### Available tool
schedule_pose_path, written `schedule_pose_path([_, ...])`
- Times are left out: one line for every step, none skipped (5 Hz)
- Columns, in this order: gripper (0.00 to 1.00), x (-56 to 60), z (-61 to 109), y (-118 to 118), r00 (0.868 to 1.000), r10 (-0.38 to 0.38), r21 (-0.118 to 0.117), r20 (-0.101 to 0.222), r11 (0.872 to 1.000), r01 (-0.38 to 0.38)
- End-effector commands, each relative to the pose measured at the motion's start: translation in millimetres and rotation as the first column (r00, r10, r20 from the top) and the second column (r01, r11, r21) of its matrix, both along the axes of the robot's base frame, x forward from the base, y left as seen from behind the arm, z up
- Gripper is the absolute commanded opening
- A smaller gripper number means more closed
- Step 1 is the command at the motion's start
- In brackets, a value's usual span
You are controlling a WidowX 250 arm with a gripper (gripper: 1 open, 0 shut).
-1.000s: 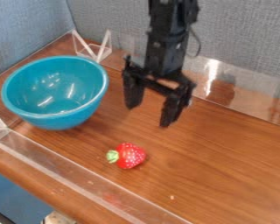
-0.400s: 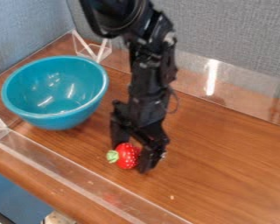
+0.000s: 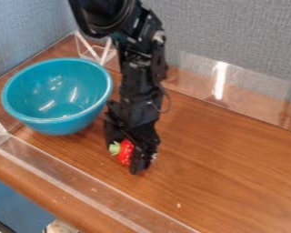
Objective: Put the strawberry in the blue bowl
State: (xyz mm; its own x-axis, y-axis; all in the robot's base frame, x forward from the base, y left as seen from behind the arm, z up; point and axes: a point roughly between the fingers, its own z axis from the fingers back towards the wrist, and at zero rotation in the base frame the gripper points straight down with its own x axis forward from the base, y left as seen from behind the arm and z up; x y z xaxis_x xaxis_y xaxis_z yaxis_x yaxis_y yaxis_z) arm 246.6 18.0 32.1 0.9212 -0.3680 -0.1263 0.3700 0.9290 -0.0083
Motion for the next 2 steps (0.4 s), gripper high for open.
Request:
schedule_pose_path([0.00, 0.0, 5.9, -2.5, 0.998, -0.029, 0.001, 0.056, 1.000, 0.029])
schedule_pose_path([0.00, -6.7, 2.5, -10.1, 0.996, -0.061, -0.004, 0.069, 0.998, 0.061])
